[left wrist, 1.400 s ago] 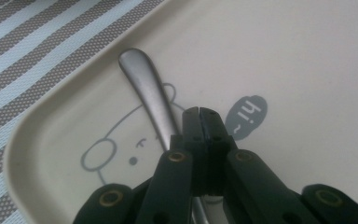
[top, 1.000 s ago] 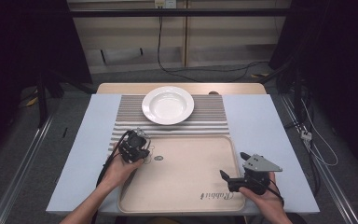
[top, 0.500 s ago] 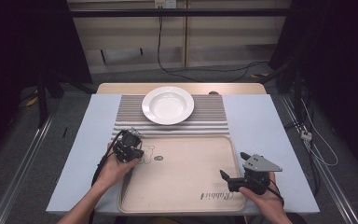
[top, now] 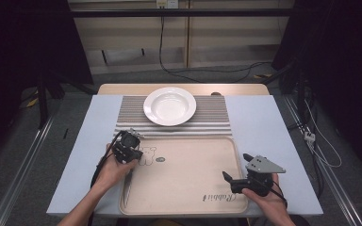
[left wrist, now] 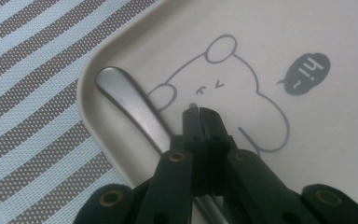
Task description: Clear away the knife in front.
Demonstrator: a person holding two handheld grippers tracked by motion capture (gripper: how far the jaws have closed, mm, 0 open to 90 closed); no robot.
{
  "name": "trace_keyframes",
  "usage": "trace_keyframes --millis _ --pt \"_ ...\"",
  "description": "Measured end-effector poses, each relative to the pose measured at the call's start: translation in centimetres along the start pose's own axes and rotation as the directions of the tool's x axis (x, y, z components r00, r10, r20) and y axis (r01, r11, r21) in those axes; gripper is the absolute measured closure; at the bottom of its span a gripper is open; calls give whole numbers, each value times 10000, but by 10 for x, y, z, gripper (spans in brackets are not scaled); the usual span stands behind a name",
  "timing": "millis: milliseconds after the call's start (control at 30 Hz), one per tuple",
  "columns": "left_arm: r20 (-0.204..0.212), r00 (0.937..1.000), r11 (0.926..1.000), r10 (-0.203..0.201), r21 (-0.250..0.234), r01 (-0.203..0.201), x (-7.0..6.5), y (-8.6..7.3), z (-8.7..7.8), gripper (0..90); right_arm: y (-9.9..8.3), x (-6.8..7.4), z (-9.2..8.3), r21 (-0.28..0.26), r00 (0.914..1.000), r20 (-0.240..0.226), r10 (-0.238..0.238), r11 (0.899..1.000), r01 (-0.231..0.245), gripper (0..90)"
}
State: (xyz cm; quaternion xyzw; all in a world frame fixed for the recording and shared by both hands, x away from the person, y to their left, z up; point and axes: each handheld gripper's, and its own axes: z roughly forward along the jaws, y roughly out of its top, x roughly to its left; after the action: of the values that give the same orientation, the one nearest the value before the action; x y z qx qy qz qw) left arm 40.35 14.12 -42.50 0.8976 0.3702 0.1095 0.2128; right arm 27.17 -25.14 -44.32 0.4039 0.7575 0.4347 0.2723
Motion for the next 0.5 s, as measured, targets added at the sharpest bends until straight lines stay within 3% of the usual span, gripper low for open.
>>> trace_keyframes --millis 200,267,500 --pt "-74 9999 9999 -103 29 103 -1 -1 -1 900 0 0 0 14 10000 5 -4 10000 4 46" --pt "-131 9999 10000 41 -28 -41 -1 -2 -1 900 0 0 0 0 10000 -7 -9 10000 9 46" --pt "74 9999 9993 88 -376 -85 2 -5 0 896 0 -1 0 22 10000 14 61 10000 -61 46"
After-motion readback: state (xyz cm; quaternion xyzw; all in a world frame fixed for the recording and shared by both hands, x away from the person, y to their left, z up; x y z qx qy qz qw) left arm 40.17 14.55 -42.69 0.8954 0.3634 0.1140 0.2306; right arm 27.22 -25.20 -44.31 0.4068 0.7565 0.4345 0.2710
